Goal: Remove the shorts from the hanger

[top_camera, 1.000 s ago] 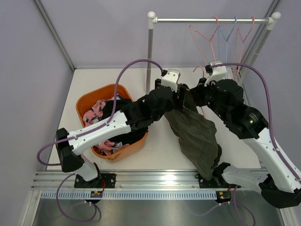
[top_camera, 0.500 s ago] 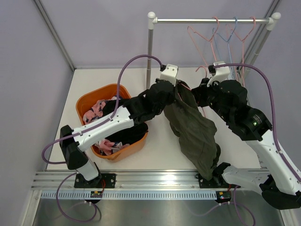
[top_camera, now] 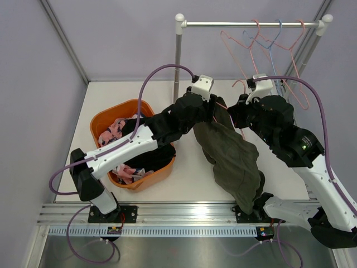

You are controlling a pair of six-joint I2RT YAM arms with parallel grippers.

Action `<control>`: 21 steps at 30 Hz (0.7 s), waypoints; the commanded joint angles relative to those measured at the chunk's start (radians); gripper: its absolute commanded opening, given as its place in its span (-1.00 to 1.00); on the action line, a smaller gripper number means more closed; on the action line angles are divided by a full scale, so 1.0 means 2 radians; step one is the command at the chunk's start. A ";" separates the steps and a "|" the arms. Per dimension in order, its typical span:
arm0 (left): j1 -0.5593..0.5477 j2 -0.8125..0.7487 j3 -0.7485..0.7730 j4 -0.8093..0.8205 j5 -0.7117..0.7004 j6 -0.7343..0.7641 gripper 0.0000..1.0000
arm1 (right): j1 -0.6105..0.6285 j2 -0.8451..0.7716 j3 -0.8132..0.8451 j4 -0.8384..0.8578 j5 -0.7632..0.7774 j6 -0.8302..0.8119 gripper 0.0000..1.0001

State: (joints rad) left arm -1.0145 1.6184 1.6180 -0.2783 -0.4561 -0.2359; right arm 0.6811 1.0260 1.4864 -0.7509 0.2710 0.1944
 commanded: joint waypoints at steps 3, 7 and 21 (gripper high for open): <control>0.003 -0.007 0.006 0.031 0.058 -0.001 0.13 | 0.008 -0.009 0.027 0.025 0.003 -0.001 -1.00; 0.003 0.009 0.022 0.012 0.059 -0.002 -0.25 | 0.008 -0.010 0.028 0.024 0.003 0.000 -1.00; 0.045 0.080 0.109 -0.066 -0.108 -0.006 -1.00 | 0.008 -0.034 0.032 0.010 -0.037 0.009 -1.00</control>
State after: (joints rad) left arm -0.9894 1.7454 1.7920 -0.3988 -0.5423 -0.2451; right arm 0.6830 1.0107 1.4940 -0.7532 0.2539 0.1963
